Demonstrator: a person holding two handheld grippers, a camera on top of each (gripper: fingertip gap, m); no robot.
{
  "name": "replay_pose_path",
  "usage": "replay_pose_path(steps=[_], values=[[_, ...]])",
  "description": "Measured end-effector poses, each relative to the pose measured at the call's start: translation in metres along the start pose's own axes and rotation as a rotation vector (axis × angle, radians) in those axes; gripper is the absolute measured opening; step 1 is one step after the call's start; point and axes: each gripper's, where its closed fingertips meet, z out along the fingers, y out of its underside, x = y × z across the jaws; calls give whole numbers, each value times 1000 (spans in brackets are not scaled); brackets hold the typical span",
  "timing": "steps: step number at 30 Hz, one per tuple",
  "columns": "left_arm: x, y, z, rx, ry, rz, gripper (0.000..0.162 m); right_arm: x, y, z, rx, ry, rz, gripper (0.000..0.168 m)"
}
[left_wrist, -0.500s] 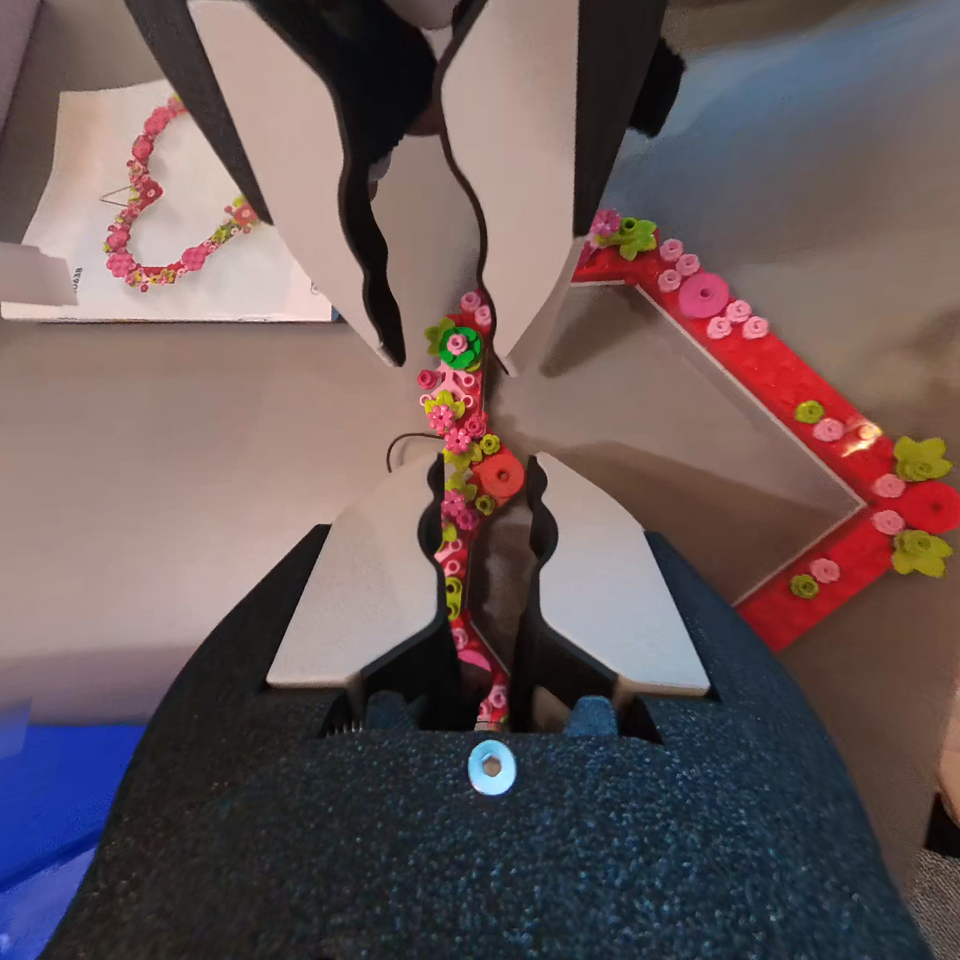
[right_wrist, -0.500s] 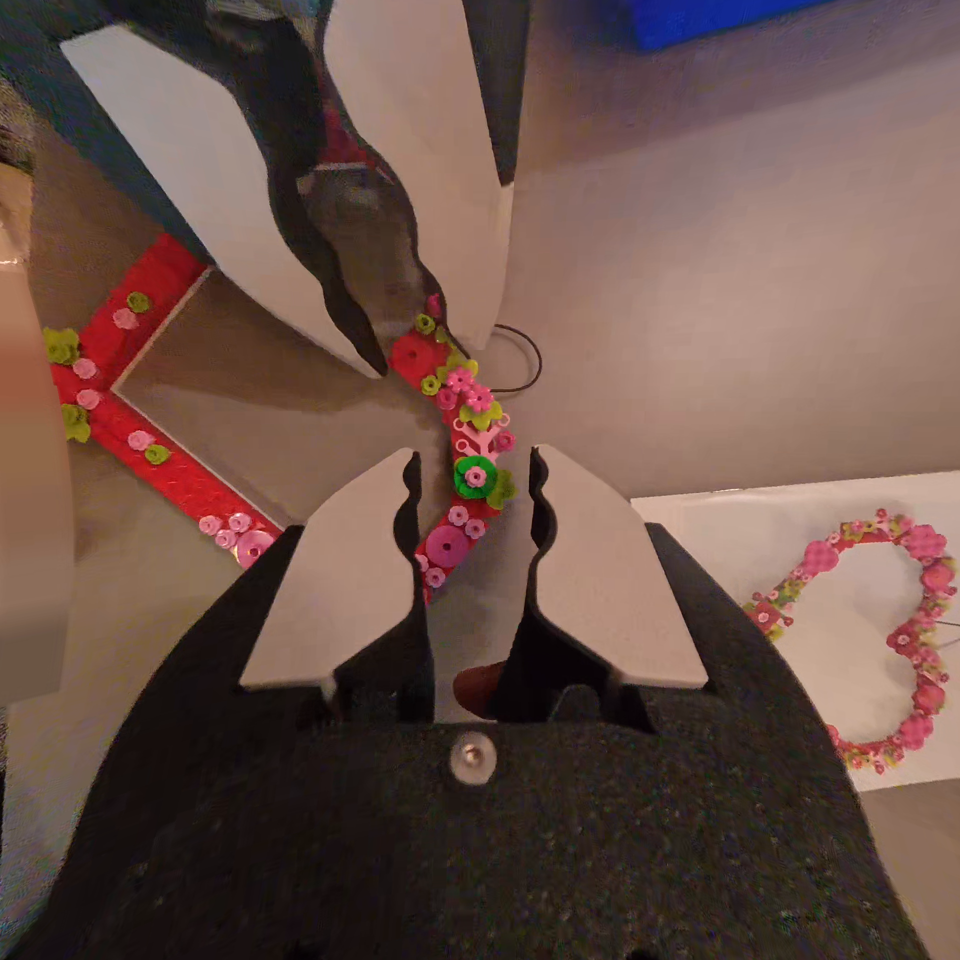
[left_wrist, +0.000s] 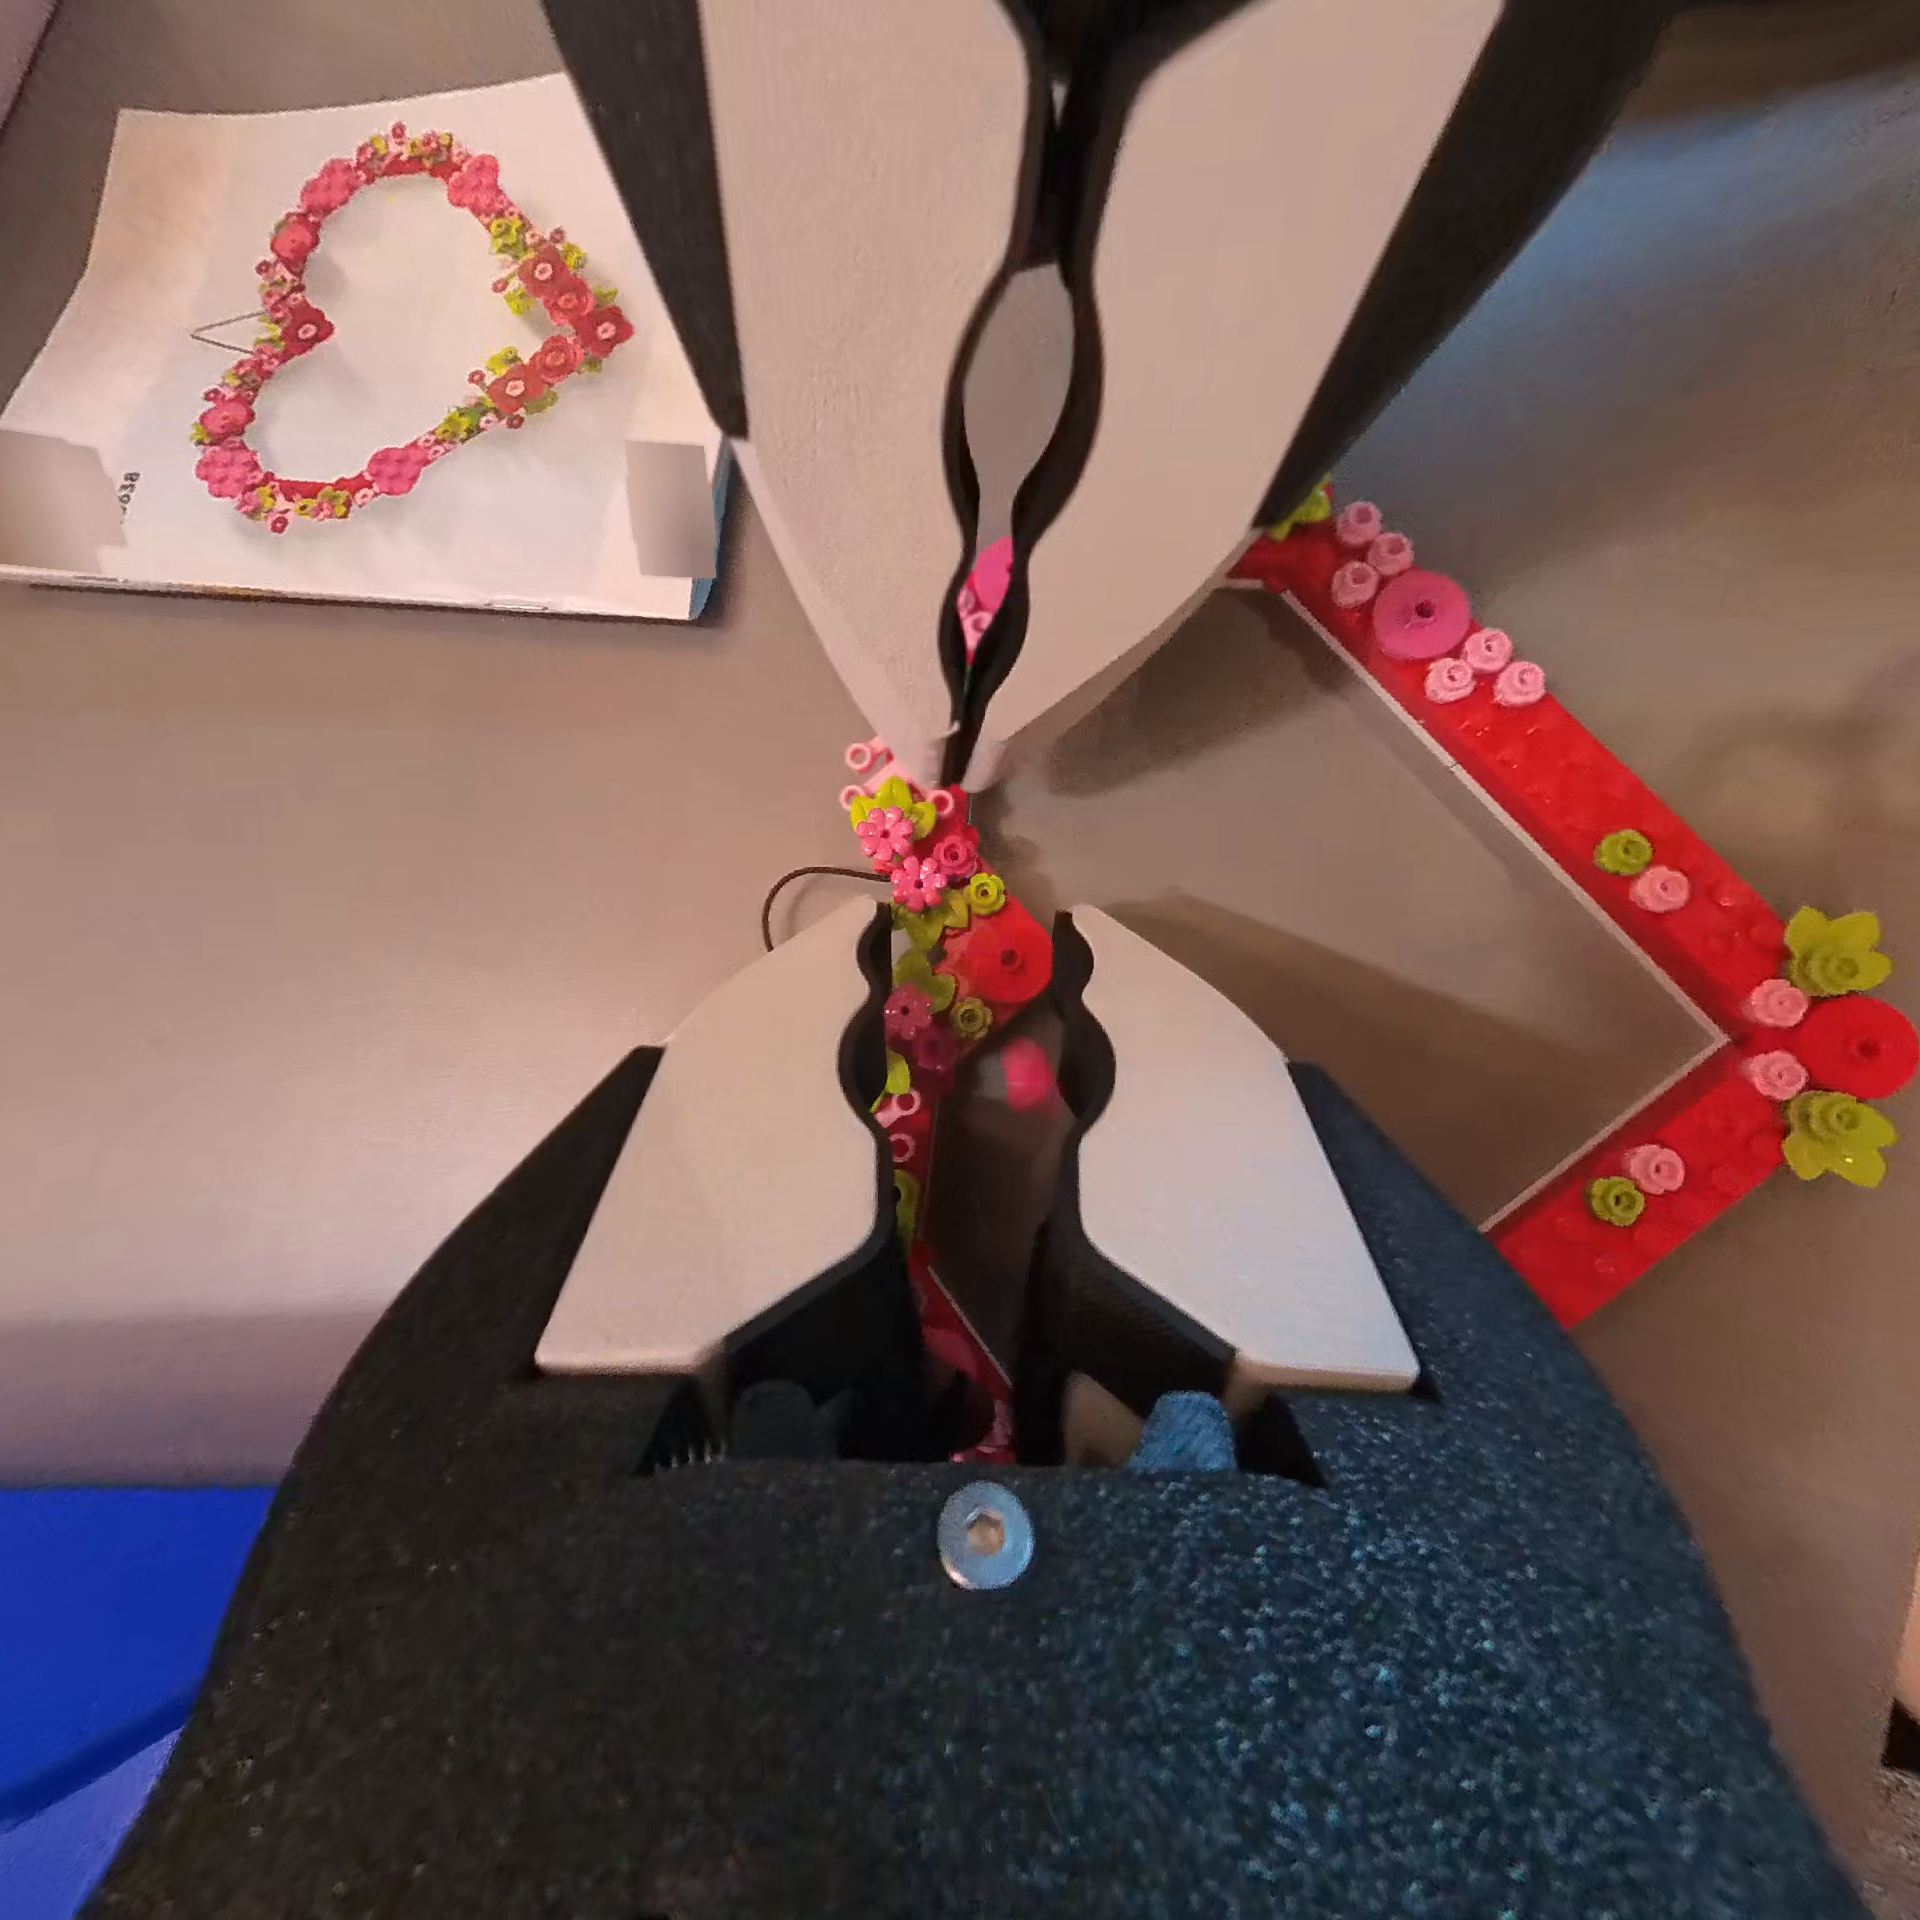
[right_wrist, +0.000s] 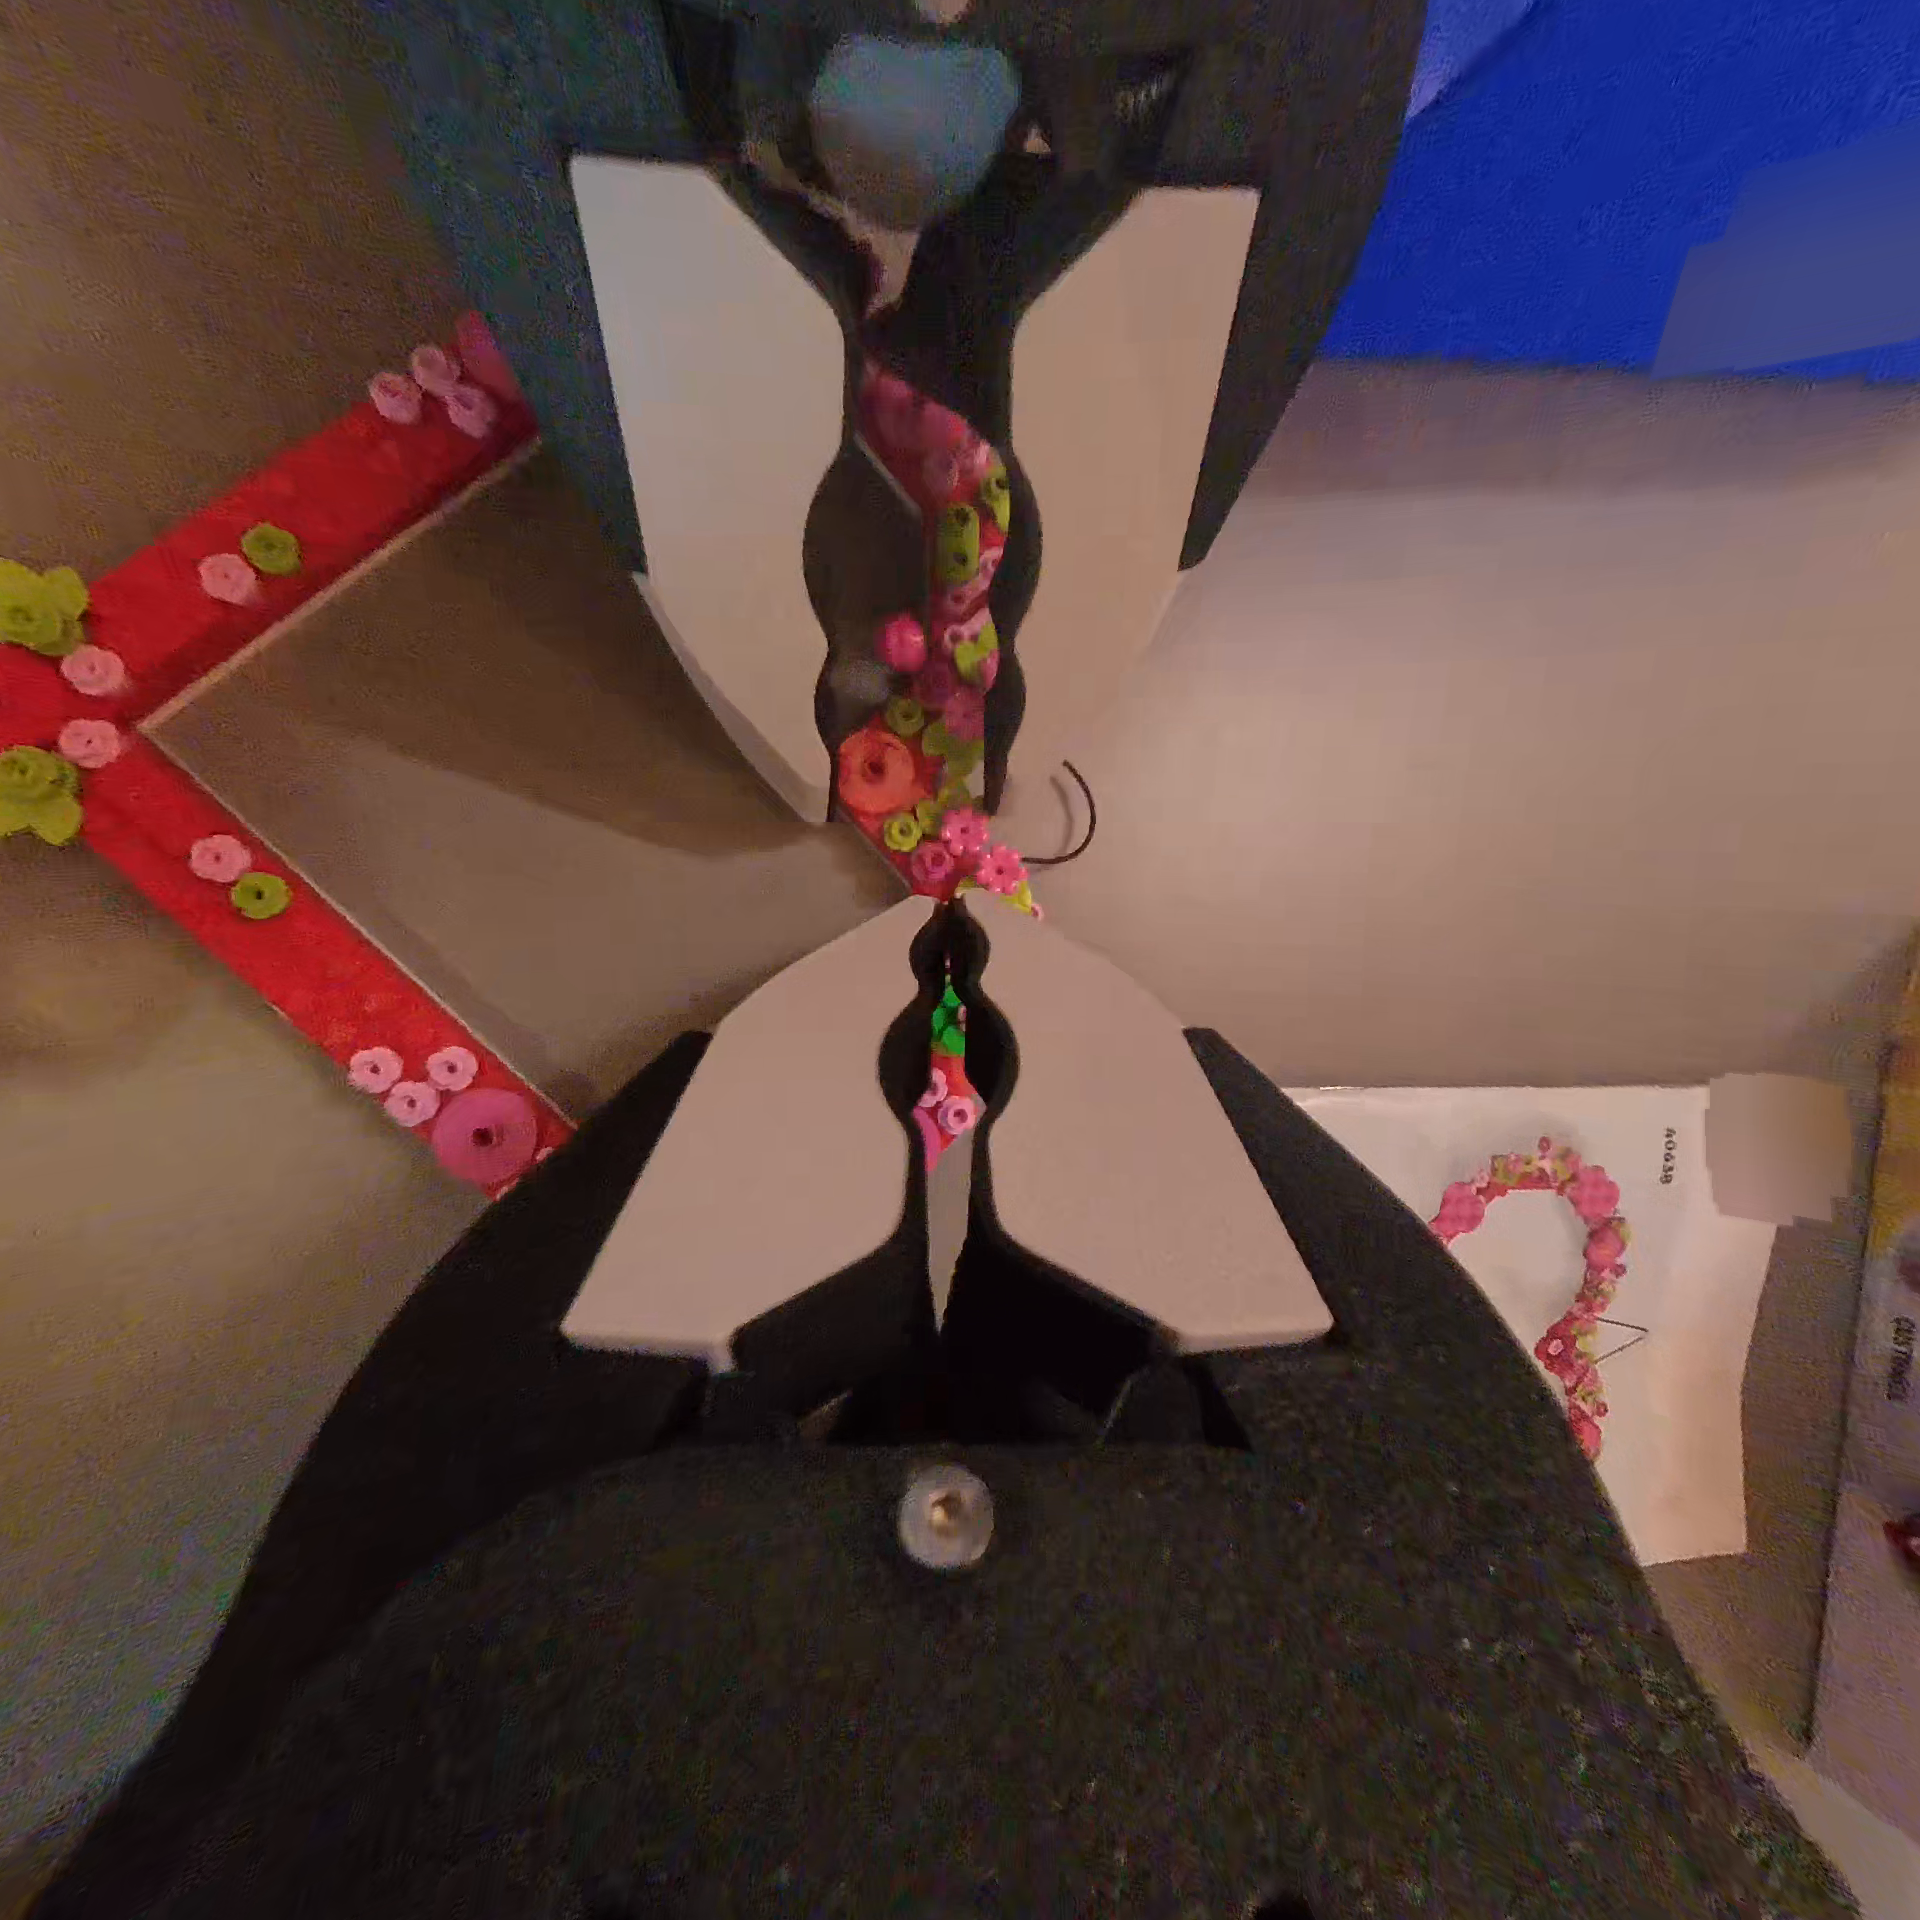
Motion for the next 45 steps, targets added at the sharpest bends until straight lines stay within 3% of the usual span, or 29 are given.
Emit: replay_pose_path(steps=[4, 6, 14, 16, 20, 26, 31, 35, 42, 45], values=[[3, 0, -1, 9, 16, 9, 29, 0, 7, -1, -11, -75, 113, 0], [3, 0, -1, 15, 17, 5, 29, 6, 9, 0, 9, -64, 132, 16], [3, 0, -1, 68, 40, 19, 30, -1, 5, 10, 9, -181, 204, 33], [4, 0, -1, 79, 44, 25, 30, 0, 8, 15, -17, -175, 195, 22], [4, 1, -2, 98, 59, 21, 30, 1, 9, 17, -13, -192, 183, 22], [5, 1, -2, 94, 58, 10, 30, 0, 7, 14, -26, -40, 4, 22], [6, 1, -2, 99, 64, 4, 30, -1, 7, 13, 94, -47, 87, 21], [7, 0, -2, 107, 73, 7, 29, -2, 9, 14, 205, -196, 300, 21], [7, 1, -1, 106, 84, -15, 29, -4, 6, 11, 124, 81, -121, 20], [9, 2, -1, 106, 101, -20, 29, -5, 6, 10, 104, 127, -162, 21]])
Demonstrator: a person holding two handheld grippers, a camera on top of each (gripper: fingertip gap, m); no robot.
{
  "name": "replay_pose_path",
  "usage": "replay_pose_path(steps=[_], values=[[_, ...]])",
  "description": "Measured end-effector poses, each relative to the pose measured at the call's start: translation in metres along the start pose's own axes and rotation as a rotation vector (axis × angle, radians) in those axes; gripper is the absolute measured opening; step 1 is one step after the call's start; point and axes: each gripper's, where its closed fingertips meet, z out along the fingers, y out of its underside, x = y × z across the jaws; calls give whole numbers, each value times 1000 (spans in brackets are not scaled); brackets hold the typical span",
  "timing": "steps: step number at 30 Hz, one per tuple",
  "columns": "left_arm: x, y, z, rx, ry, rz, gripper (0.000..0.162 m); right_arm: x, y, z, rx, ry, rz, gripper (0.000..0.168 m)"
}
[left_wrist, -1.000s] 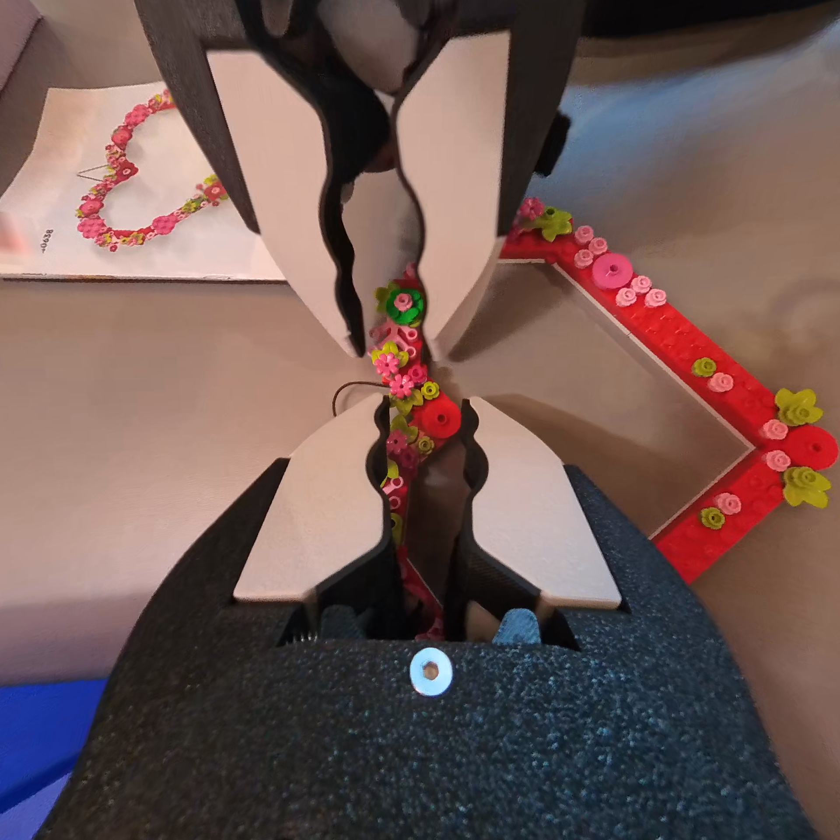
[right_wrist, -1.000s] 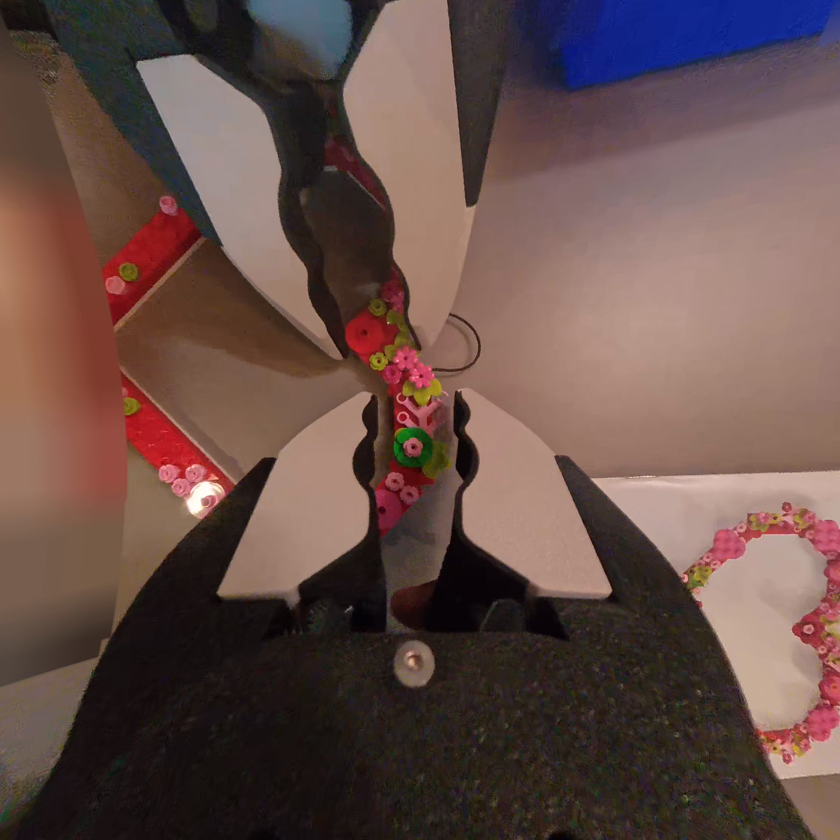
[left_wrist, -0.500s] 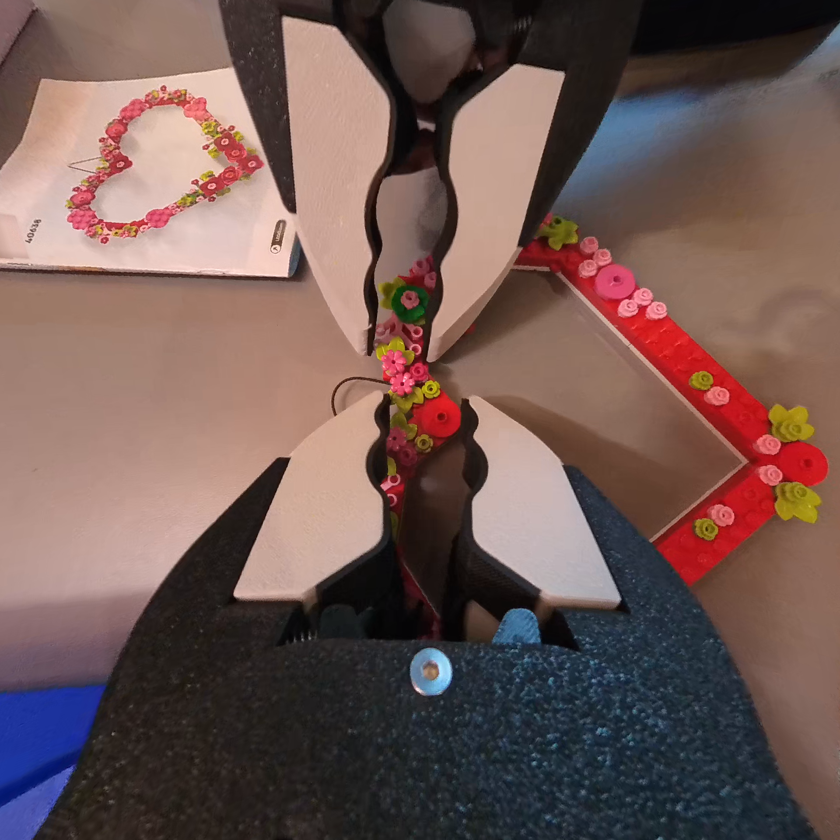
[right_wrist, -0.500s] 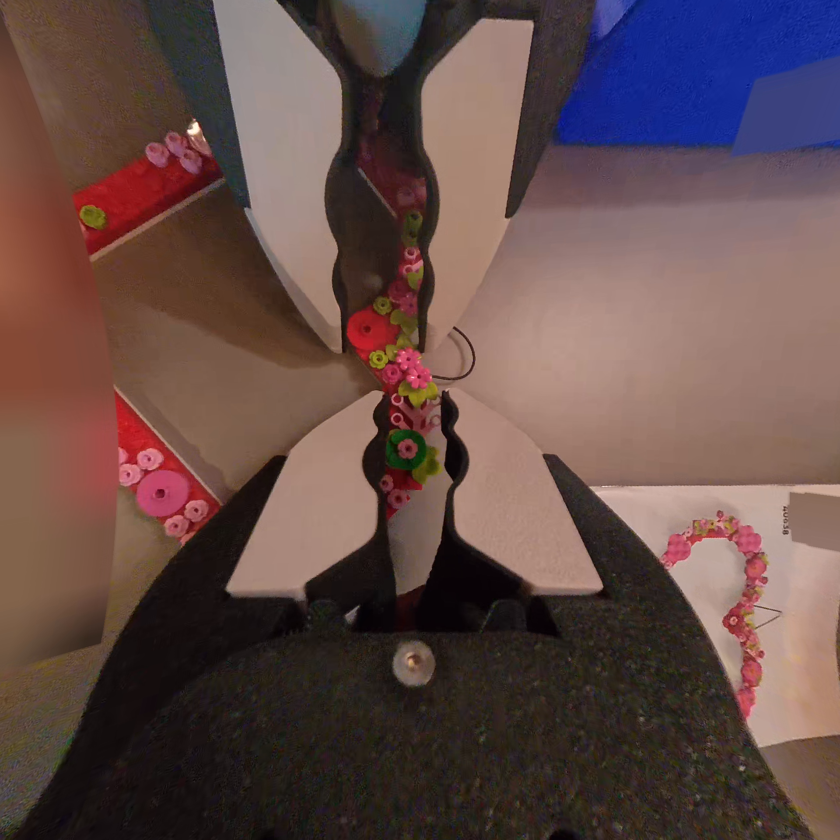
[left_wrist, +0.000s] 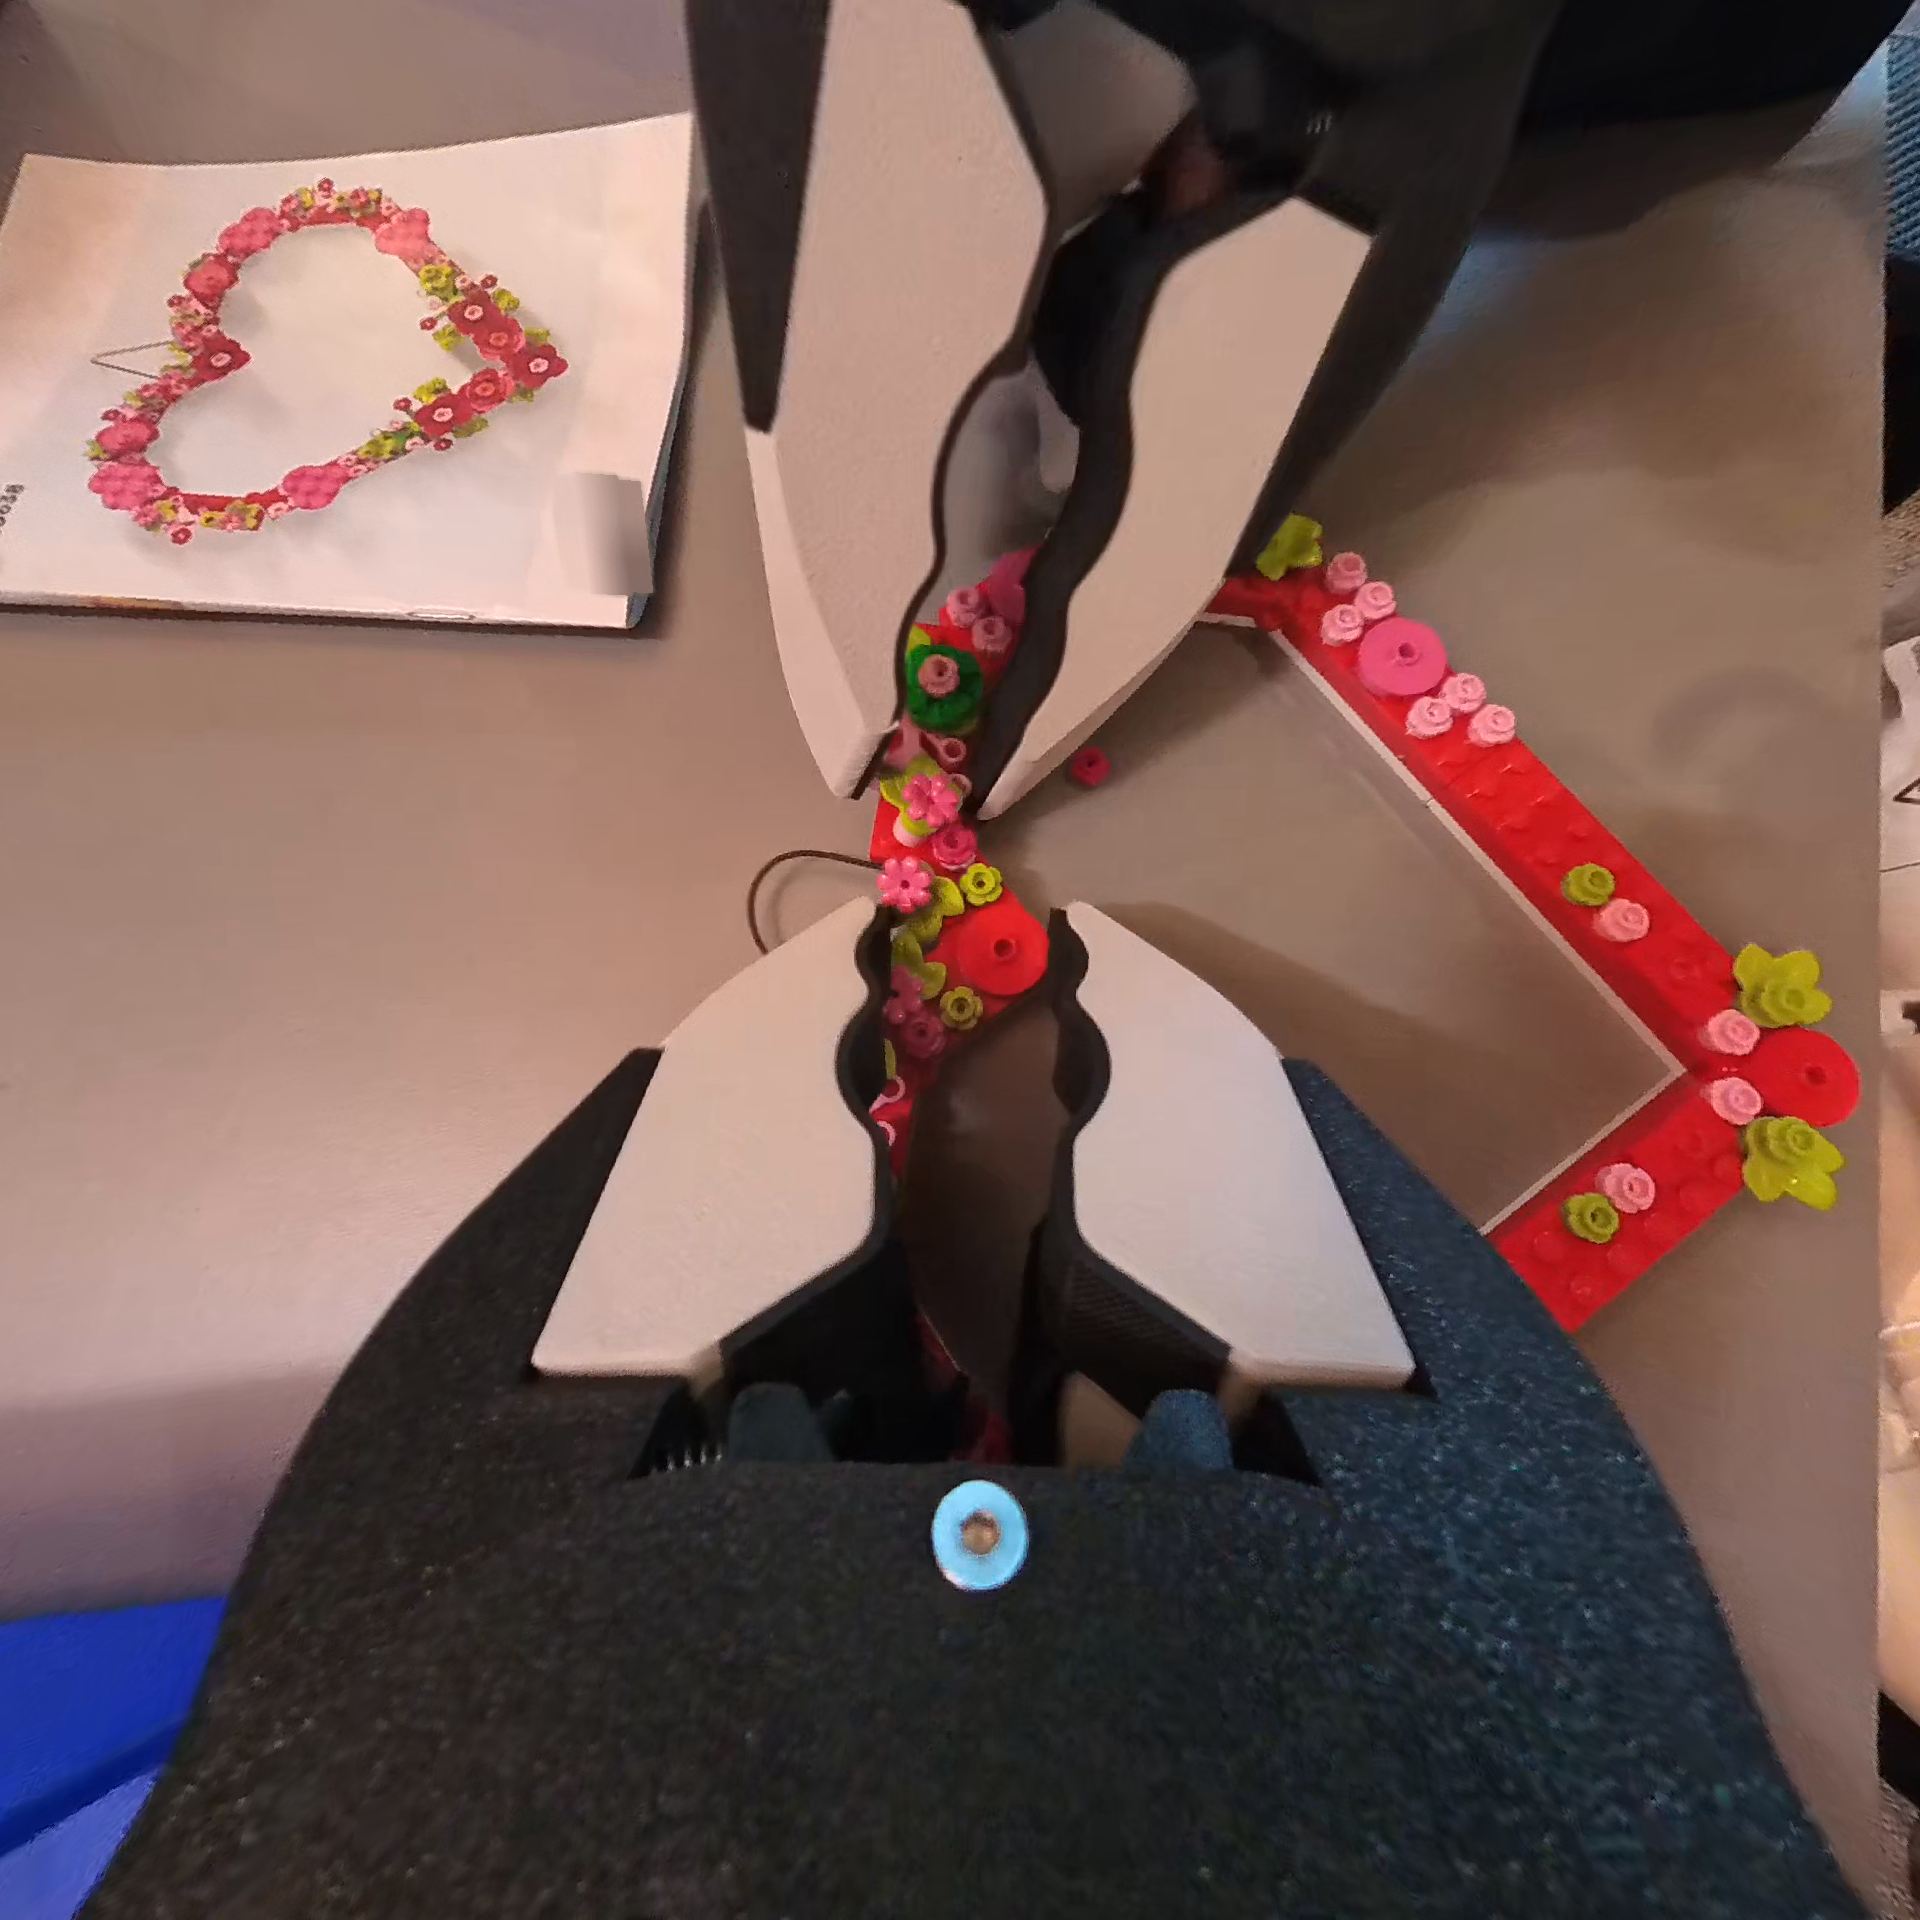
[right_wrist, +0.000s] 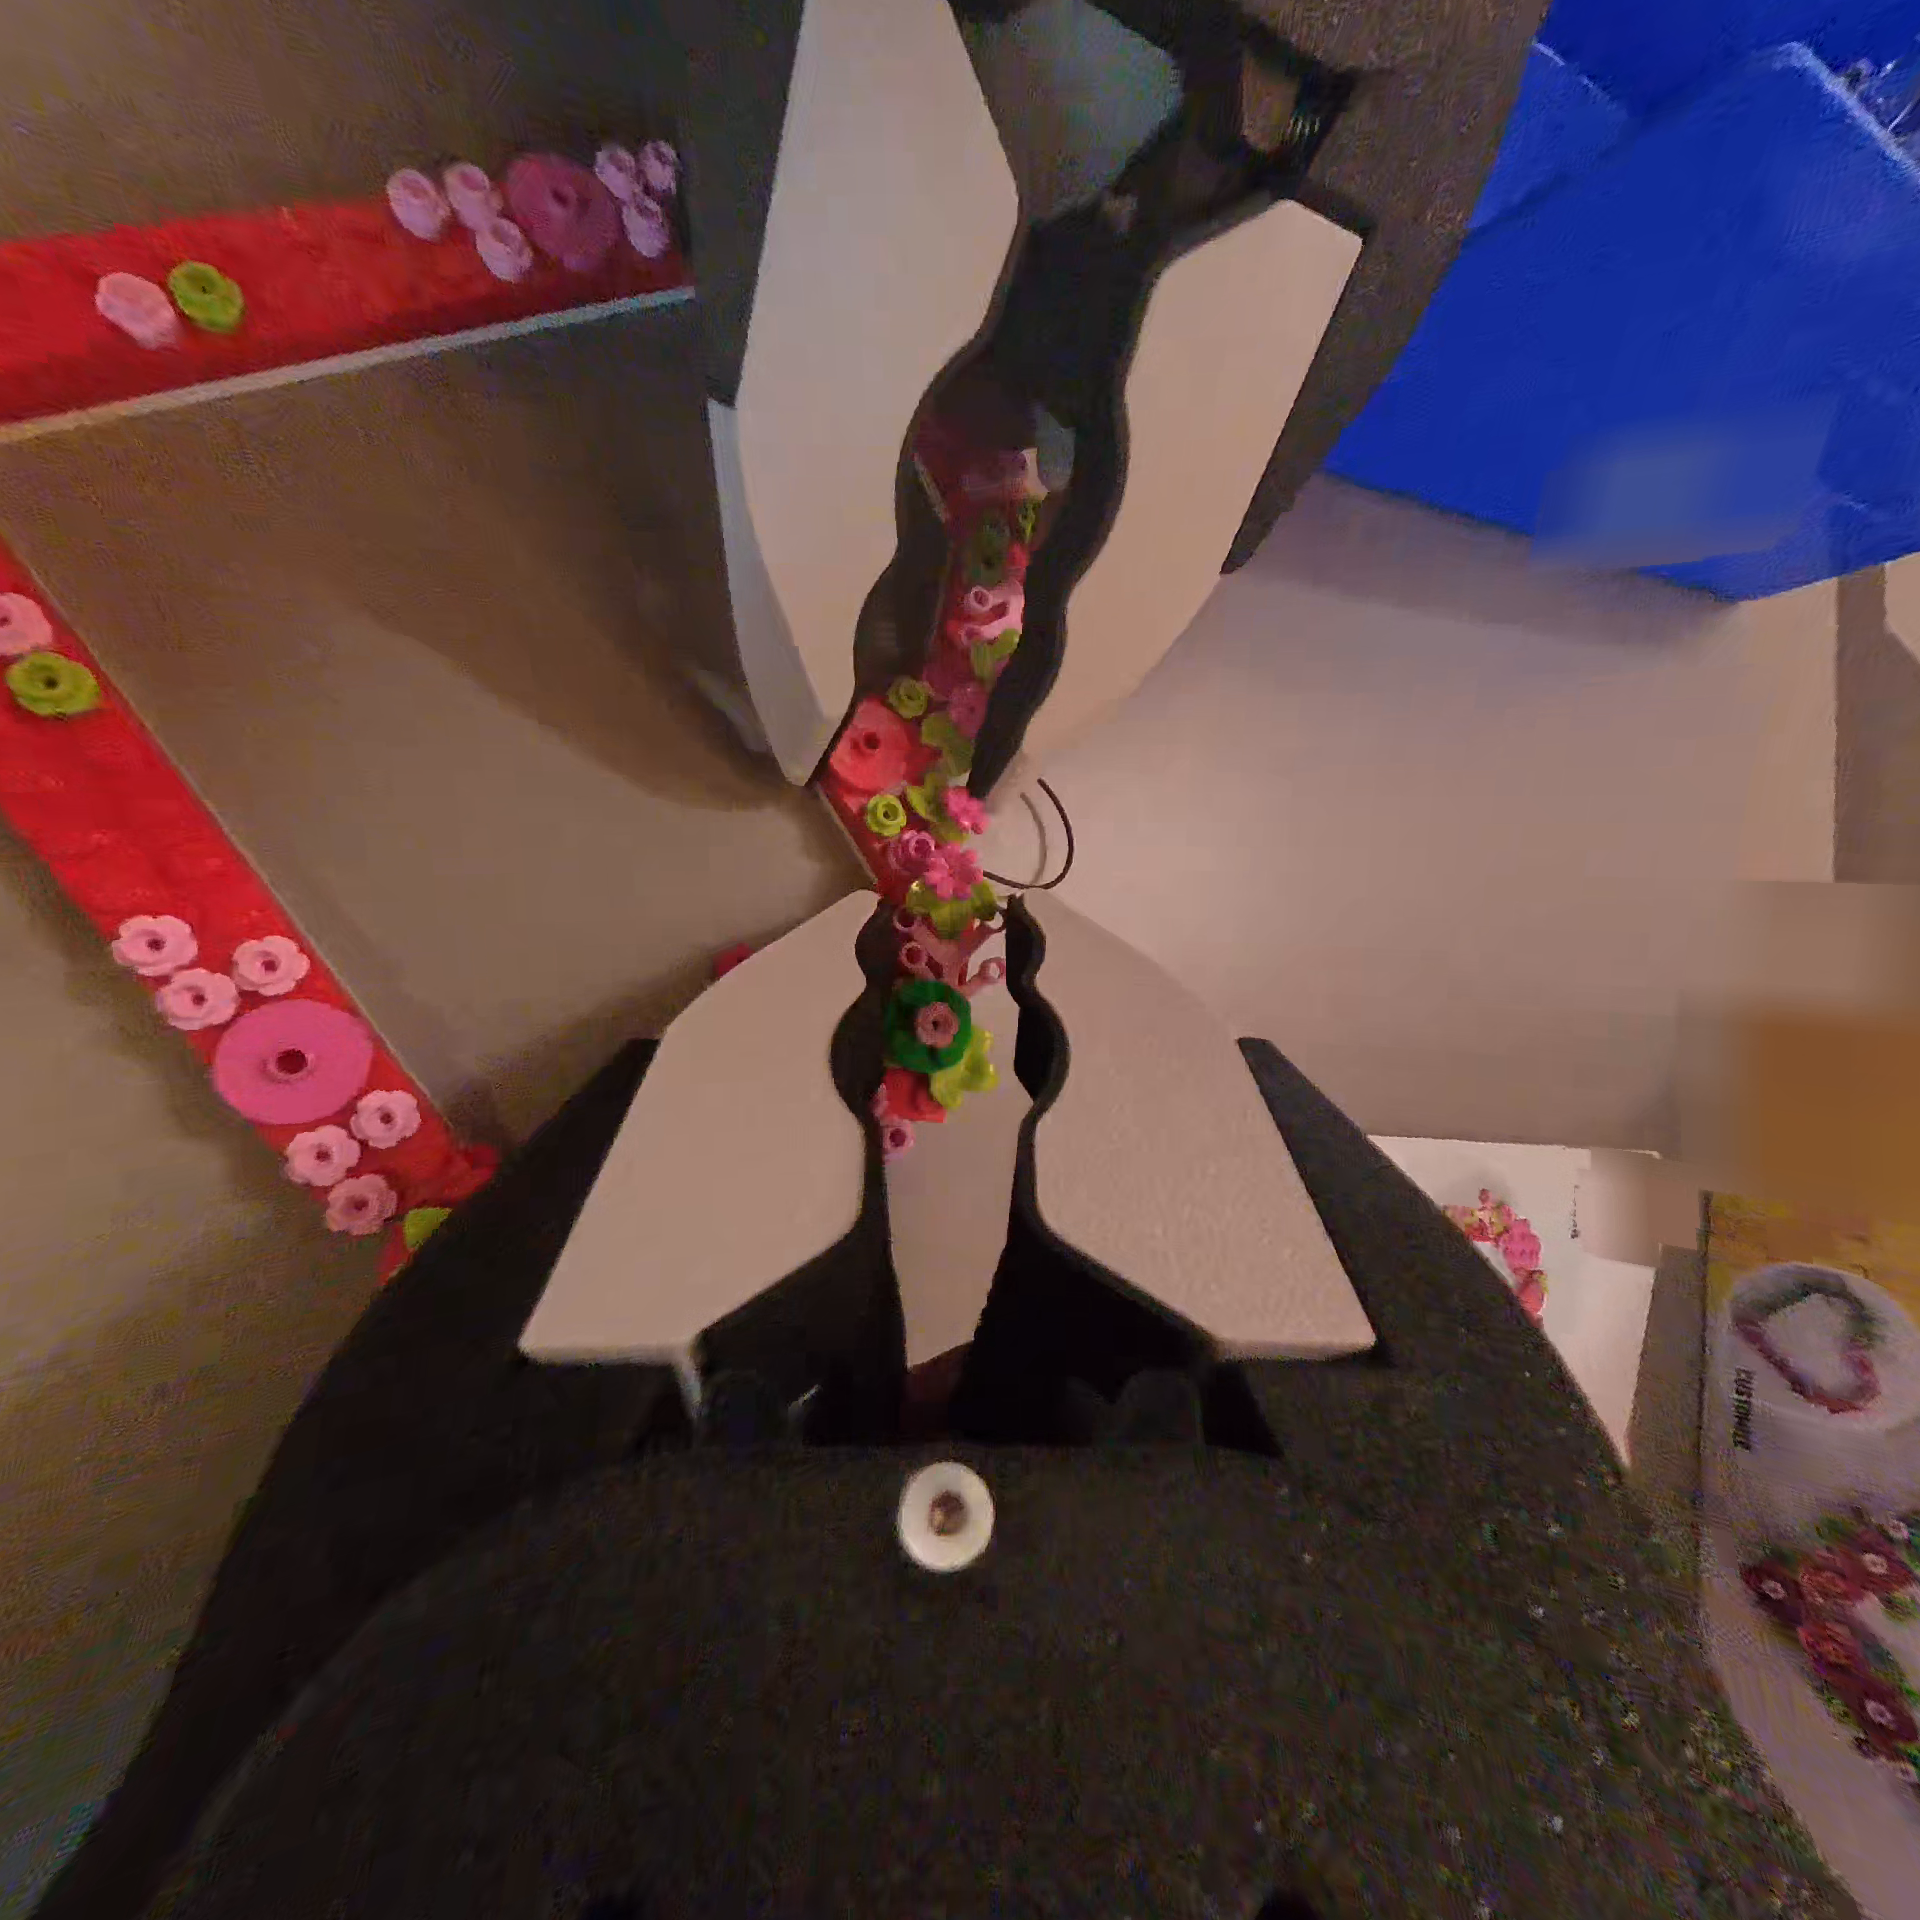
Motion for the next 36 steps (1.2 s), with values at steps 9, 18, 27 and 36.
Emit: replay_pose_path(steps=[9, 18, 27, 36], values=[[2, 0, 1, 4, 3, 21, 29, -1, 0, -1, 215, -197, 366, 20], [2, -1, 1, 11, -1, 31, 29, 1, 1, -4, 252, -279, 474, 19], [2, -2, 2, 18, -2, 34, 29, 1, -1, -8, 276, -252, 474, 19], [2, -2, 3, 13, -12, 42, 29, 1, 2, -5, 142, -255, 428, 18]])
